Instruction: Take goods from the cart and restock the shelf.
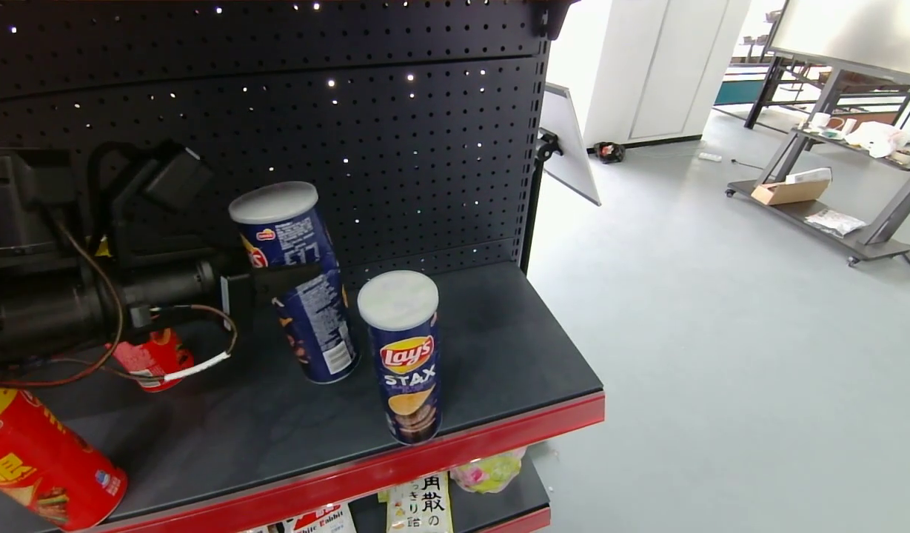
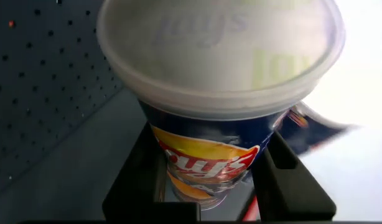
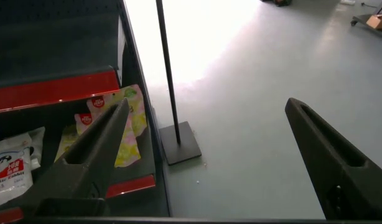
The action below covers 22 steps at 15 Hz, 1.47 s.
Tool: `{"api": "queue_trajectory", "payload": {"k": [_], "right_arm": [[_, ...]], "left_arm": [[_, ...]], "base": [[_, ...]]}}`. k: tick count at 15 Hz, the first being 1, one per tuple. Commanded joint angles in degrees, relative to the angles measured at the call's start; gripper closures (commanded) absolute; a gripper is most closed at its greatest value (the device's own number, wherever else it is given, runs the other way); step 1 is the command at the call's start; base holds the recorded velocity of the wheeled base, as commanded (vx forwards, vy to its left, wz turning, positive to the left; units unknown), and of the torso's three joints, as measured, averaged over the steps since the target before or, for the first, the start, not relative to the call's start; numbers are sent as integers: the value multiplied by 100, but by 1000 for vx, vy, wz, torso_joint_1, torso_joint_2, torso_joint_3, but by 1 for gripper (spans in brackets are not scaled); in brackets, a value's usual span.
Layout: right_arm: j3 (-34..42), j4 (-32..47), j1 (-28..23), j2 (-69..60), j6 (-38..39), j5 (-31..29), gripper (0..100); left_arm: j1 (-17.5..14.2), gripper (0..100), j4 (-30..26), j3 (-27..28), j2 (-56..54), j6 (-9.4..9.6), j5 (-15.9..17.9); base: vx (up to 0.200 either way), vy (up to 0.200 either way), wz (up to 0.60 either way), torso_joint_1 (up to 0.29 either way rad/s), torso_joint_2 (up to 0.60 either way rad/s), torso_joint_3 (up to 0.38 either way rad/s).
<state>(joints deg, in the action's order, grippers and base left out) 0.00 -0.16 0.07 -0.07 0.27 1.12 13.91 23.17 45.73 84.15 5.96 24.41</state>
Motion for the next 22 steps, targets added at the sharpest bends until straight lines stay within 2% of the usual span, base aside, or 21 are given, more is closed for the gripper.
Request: {"api": "queue_trajectory", "payload": {"k": [1, 5, 9, 12, 15, 22], "right_arm": [[0, -2, 1, 7, 0, 2, 0], [0, -2, 1, 7, 0, 2, 0], [0, -2, 1, 7, 0, 2, 0], [0, -2, 1, 7, 0, 2, 0], [0, -2, 1, 7, 0, 2, 0], [0, -2, 1, 7, 0, 2, 0]], "left_arm": [[77, 100, 249, 270, 682, 63, -32], [130, 100, 425, 674, 1218, 160, -164], [340, 100, 1207, 815, 1763, 186, -182], [428, 100, 1348, 991, 2017, 186, -182], [587, 100, 2077, 991, 2457, 169, -182], [578, 100, 2191, 1061, 2668, 204, -182]], "base": [[0, 0, 0, 0, 0, 0], [0, 0, 0, 0, 0, 0], [0, 0, 0, 0, 0, 0], [0, 0, 0, 0, 0, 0], [0, 0, 0, 0, 0, 0], [0, 0, 0, 0, 0, 0]]}}
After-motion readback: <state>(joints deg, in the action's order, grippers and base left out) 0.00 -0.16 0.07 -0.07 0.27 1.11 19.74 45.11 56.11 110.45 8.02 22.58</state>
